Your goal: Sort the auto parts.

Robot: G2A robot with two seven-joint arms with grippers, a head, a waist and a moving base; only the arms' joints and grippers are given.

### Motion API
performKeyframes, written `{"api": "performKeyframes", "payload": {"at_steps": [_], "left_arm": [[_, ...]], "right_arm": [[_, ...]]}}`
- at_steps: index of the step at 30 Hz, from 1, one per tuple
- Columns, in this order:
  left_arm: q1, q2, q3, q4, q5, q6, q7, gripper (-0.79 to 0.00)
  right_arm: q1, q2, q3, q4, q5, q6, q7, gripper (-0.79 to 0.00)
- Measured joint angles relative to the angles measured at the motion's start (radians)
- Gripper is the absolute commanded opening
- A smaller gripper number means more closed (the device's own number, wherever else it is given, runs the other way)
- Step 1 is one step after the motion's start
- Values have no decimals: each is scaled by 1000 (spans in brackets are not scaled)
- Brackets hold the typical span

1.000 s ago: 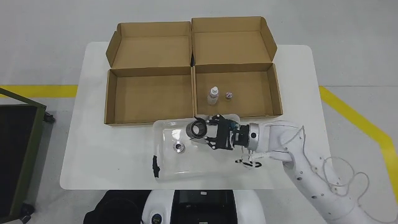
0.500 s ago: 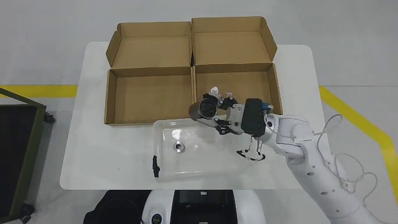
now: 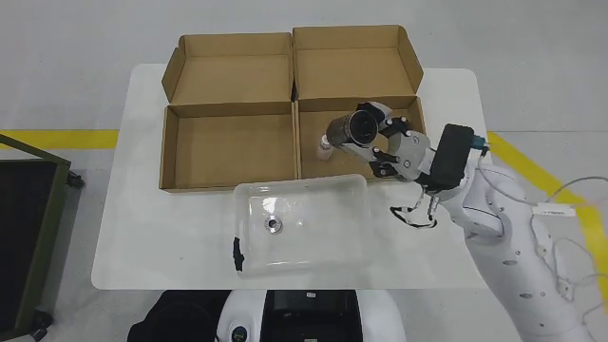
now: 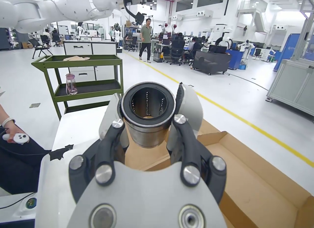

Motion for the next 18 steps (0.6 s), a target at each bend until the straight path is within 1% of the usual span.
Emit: {"api": "performKeyframes", "payload": {"at_steps": [8,18], "left_arm": [[0,0,0,0,0,0,0,0],[0,0,0,0,0,0,0,0]], "right_arm": [[-21,-2,20,-33,56,-3,-25,-785],[-5,-8,-4,-39,56,-17,-17,-785]]}}
